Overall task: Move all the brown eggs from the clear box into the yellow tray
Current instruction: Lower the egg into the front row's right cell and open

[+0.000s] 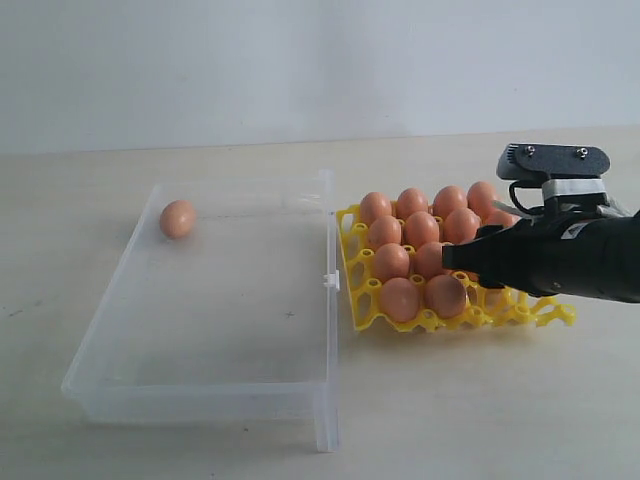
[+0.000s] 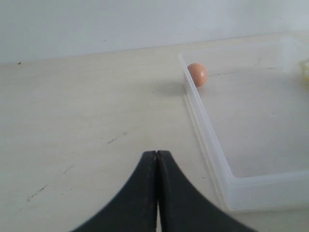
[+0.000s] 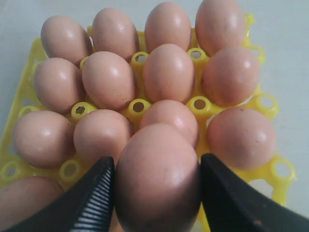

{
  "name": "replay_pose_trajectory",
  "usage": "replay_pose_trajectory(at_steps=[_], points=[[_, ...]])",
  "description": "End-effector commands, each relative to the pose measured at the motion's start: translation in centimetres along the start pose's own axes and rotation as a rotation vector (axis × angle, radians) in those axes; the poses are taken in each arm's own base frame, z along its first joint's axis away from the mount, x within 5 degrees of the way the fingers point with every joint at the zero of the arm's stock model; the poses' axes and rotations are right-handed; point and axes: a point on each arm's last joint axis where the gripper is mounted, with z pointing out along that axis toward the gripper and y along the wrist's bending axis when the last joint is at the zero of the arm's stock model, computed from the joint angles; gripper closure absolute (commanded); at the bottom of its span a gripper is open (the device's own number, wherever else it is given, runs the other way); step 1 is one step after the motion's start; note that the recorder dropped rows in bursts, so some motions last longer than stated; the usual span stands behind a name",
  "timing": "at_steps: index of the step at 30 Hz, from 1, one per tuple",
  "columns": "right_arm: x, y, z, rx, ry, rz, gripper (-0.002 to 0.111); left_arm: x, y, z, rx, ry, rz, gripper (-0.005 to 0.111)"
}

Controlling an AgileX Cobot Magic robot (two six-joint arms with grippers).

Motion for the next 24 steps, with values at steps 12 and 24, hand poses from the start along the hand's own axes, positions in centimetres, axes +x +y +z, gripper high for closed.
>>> replay_pose_trajectory(at_steps=[12,24], points=[[-0.24,0.13,-0.25,-0.006,-0.029,-0.024,0.108,-0.23,0.02,-0.08,-0.003,-0.019,-0.003,0.107],[-0.32,0.14,-0.26,-0.007,-0.038,-0.044,0.088,-0.23,0.02,-0.08,-0.003,-0.019,-0.003,0.107]])
